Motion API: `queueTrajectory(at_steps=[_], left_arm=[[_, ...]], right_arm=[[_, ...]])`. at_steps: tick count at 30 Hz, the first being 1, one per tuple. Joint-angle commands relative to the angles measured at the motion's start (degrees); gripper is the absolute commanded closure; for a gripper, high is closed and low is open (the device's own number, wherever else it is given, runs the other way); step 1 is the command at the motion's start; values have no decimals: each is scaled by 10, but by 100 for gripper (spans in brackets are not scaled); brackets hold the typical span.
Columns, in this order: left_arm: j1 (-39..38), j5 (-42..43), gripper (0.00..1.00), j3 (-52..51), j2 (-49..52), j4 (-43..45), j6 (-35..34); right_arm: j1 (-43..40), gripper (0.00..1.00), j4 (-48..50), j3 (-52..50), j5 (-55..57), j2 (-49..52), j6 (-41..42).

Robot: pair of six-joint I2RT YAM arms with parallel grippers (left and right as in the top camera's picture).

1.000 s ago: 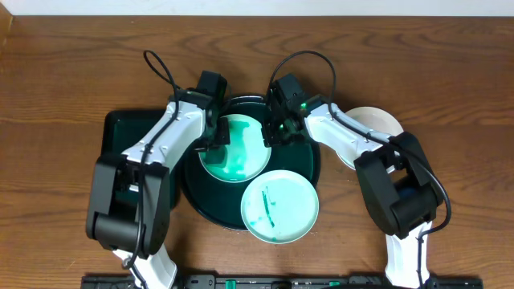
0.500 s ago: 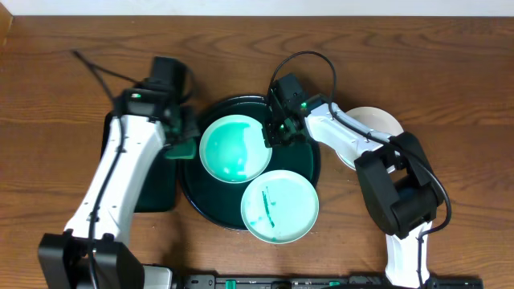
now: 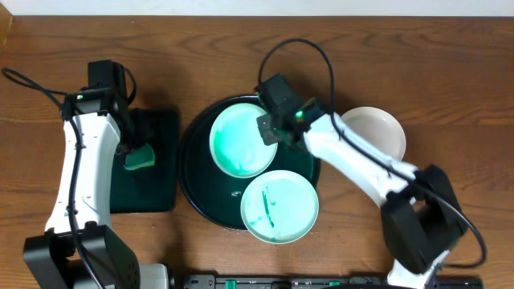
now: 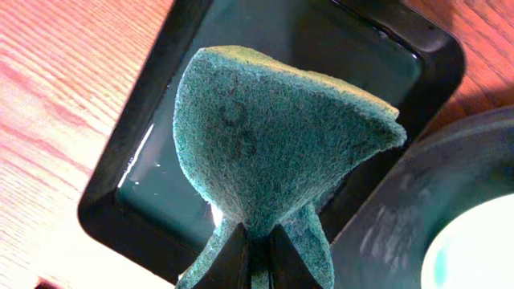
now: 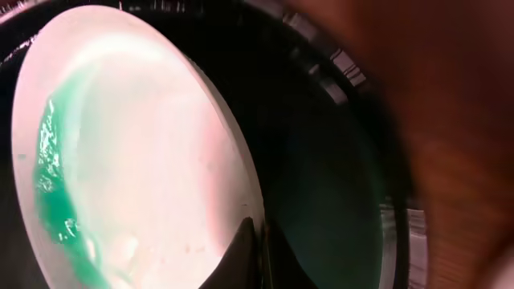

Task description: Clean dirty plates on tray and stack at the side

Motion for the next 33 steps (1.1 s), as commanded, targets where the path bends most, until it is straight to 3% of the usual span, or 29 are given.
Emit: queueTrajectory(at_steps=[1, 10, 20, 27, 33], left_arm=[[2, -8, 93, 6, 2, -2, 14], [2, -7, 93, 6, 2, 1, 13], [2, -7, 93, 6, 2, 2, 14], [2, -7, 93, 6, 2, 1, 14], [2, -7, 93, 6, 2, 2, 14]], right_arm=[[39, 99, -4, 12, 188, -31, -26], [157, 99, 3, 12, 539, -70, -37], [240, 99, 75, 12, 743, -75, -140], [249, 99, 104, 12, 769, -75, -173], [245, 99, 89, 11, 670, -75, -160]])
